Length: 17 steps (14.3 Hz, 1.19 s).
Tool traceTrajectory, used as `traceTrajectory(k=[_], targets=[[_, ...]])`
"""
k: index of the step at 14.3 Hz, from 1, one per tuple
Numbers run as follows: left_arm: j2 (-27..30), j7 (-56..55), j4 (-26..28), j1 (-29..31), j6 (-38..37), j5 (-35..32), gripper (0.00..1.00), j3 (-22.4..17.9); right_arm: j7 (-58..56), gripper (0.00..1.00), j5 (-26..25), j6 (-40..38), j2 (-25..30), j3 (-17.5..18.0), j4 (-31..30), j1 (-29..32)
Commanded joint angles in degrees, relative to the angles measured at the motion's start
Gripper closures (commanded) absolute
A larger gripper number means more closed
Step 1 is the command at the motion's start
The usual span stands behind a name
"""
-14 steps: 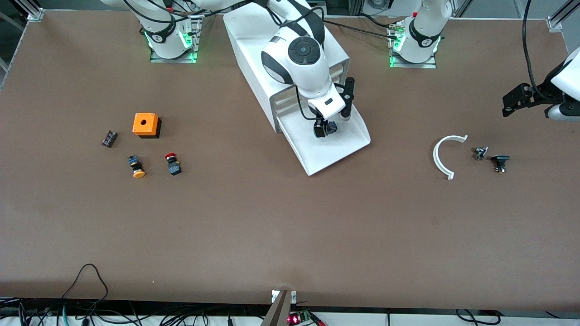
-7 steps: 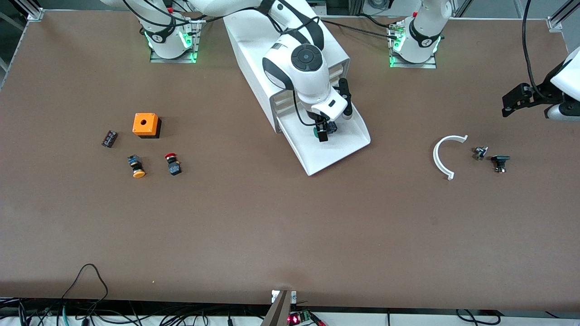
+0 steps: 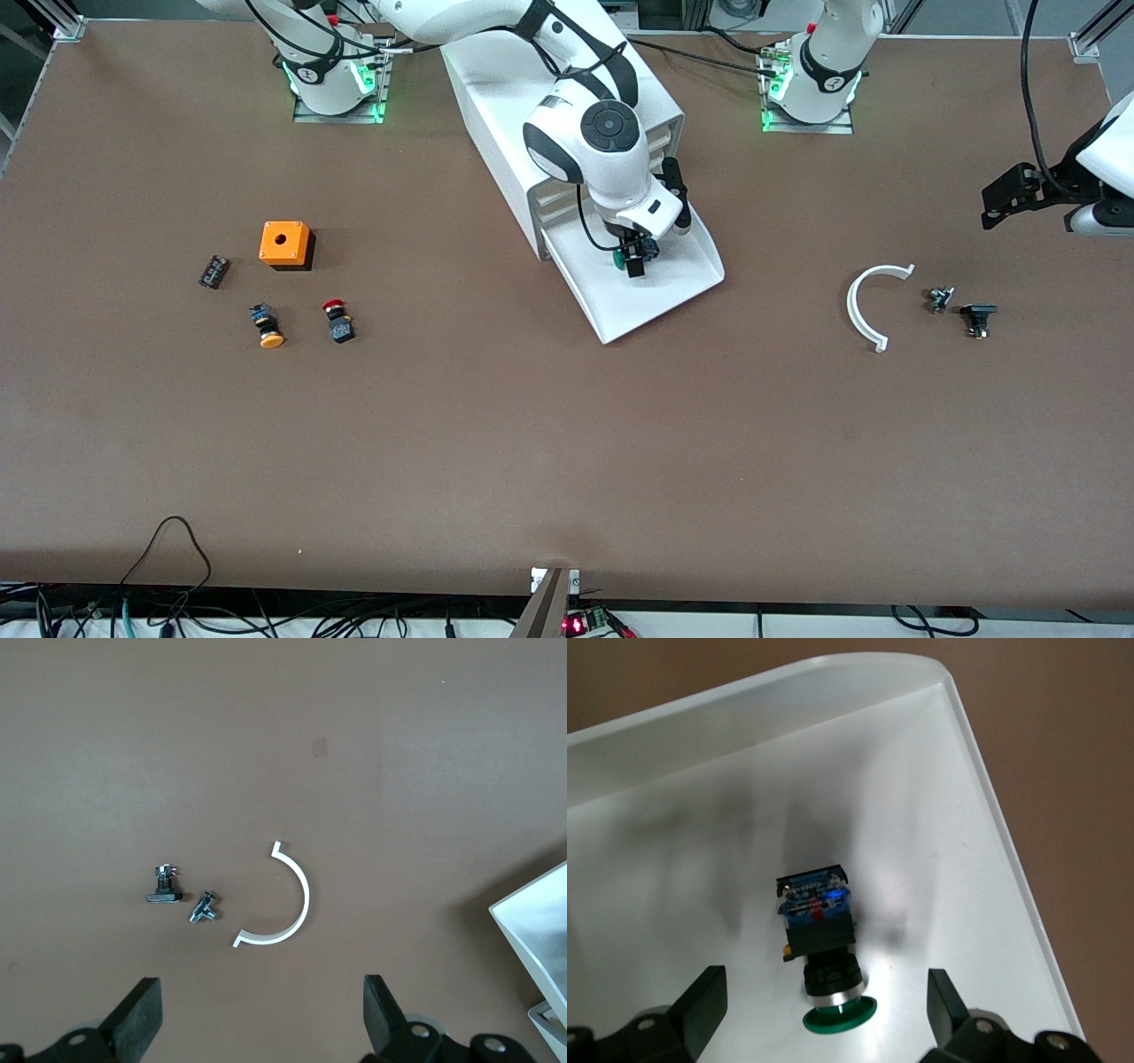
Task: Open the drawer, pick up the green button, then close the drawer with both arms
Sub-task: 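Lower the right gripper into the drawer and grasp the green button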
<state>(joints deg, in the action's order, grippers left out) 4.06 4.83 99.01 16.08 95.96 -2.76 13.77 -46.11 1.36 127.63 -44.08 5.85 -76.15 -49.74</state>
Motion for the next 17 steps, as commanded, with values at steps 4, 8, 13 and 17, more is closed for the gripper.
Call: traceTrajectory(k=[4,8,13,17], targets=[[-1.1,-0.2,-1.7,-0.4,-0.4,0.2,0.00,-0.2,-2.2,0.00,-0.7,0.2,-2.7,-0.1,2.1,-0.4],[-1.2,-0.2,-1.7,-0.5,-0.4,0.2,0.00,-0.2,-2.0,0.03,-0.7,3.2,-4.1,-0.1,2.3,-1.1],[-1.2,-0.1,-1.7,-0.5,-0.4,0.2,0.00,-0.2,-2.1,0.13,-0.7,3.6,-4.9,-0.8,2.3,-1.9],[-1.2,-0.2,-1.7,-0.5,-0.4,0.1,0.00,-0.2,-2.1,0.24,-0.7,3.6,-5.7,-1.0,2.3,-2.1]])
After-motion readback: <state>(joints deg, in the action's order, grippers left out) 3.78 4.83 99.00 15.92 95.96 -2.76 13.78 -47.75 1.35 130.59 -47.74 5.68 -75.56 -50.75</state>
